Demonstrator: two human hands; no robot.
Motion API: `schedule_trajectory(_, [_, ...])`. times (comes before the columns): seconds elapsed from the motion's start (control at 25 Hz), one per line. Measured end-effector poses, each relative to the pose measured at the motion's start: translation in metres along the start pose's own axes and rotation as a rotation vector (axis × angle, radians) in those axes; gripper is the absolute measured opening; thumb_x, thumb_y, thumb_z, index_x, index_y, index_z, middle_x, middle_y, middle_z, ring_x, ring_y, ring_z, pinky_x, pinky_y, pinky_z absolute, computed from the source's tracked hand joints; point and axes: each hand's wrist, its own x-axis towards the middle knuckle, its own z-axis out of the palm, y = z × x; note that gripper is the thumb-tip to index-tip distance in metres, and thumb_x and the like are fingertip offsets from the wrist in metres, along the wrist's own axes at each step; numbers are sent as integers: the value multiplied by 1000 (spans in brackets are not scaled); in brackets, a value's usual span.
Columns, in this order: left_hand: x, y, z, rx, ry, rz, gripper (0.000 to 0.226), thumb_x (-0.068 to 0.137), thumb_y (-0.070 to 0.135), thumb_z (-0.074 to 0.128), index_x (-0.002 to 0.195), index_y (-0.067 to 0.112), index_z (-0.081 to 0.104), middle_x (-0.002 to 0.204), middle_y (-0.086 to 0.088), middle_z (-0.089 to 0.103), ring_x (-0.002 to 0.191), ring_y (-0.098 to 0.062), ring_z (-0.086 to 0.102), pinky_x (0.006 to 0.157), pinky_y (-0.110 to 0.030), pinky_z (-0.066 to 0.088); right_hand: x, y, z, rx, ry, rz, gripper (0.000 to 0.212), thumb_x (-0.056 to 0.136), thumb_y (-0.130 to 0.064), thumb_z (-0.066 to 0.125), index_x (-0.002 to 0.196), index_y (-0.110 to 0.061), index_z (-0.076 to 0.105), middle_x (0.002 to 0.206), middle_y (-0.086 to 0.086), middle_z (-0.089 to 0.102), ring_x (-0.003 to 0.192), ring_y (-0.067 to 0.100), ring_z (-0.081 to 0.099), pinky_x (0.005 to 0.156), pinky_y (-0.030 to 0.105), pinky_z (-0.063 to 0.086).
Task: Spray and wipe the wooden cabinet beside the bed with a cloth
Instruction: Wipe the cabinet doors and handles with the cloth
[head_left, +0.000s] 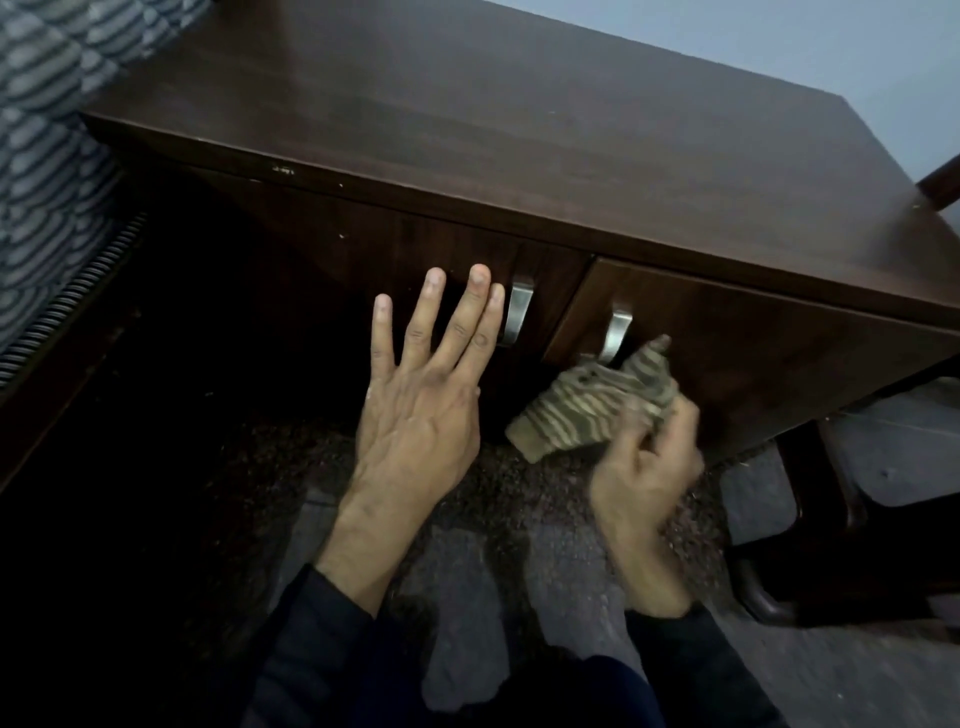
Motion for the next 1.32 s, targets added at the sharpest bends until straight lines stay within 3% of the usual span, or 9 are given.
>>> schedule_trajectory(0.08, [1, 1, 0, -4, -5, -3, 94, 86, 18, 62, 161, 16, 5, 170, -1, -2, 155, -30, -3, 122, -56, -8, 4, 2, -13, 100, 80, 148, 26, 93, -15, 51, 115, -13, 65, 104, -6, 62, 98, 9, 59, 87, 22, 48])
schedule_trajectory(0.28, [0, 3, -2, -10, -30, -11, 95, 86, 20, 63, 161, 15, 5, 169, -2, -4, 155, -30, -4, 122, -57, -6, 25, -17, -2, 489, 11, 542, 30, 93, -9, 49, 96, -29, 71, 91, -7, 69, 90, 14, 60, 83, 36, 48])
schedule_trajectory(0.52, [2, 3, 0, -17, -20, -7, 94, 86, 21, 61, 161, 16, 5, 169, -1, -3, 155, -30, -4, 122, -57, -6, 33, -5, -3, 390, -404, 375, 34, 93, -2, 54, 122, -14, 67, 99, -14, 75, 91, 2, 68, 81, 21, 54])
schedule_trajectory(0.68, [1, 2, 2, -42, -20, -9, 94, 85, 19, 62, 161, 16, 7, 169, -1, -3, 155, -30, -3, 122, -56, -7, 71, 0, -29, 18, -726, 46, 44, 94, 4, 57, 98, -39, 68, 97, -24, 73, 91, -7, 67, 78, 12, 50])
schedule_trajectory(0.88, [1, 4, 0, -38, -20, -13, 95, 86, 19, 62, 160, 16, 4, 168, 1, -8, 155, -30, -6, 122, -56, -8, 96, -20, -34, 687, -885, 755, 34, 93, -3, 55, 118, -13, 76, 97, 8, 77, 78, 15, 73, 69, 23, 59])
schedule_trajectory(1.04, [1, 3, 1, -27, -15, -16, 96, 85, 17, 64, 160, 16, 4, 168, 0, -7, 155, -30, -5, 122, -56, -8, 84, -21, -30, 900, -823, 862, 30, 68, -25, 83, 97, -21, 83, 85, 0, 77, 73, 11, 70, 67, 24, 58])
schedule_trajectory(1.16, [1, 3, 3, -23, -18, -16, 95, 85, 17, 63, 161, 15, 6, 169, -1, -3, 155, -30, -4, 122, -57, -7, 69, -17, -23, 396, -719, 411, 37, 94, 3, 56, 96, -27, 79, 82, -10, 74, 72, 4, 68, 67, 22, 53])
schedule_trajectory(1.24, [1, 4, 3, -19, -22, -12, 95, 85, 18, 62, 161, 15, 6, 169, -1, -5, 155, -30, -5, 122, -57, -6, 57, -11, -28, -99, -580, -113, 36, 93, 6, 52, 108, -17, 76, 90, -7, 70, 78, 11, 68, 69, 24, 50])
schedule_trajectory(1.32, [0, 3, 2, -26, -20, -12, 95, 85, 19, 62, 161, 16, 5, 169, 0, -8, 155, -29, -7, 122, -56, -7, 43, -4, -43, -373, -357, -330, 37, 89, 2, 55, 121, -6, 71, 96, 6, 69, 74, 20, 65, 65, 29, 51])
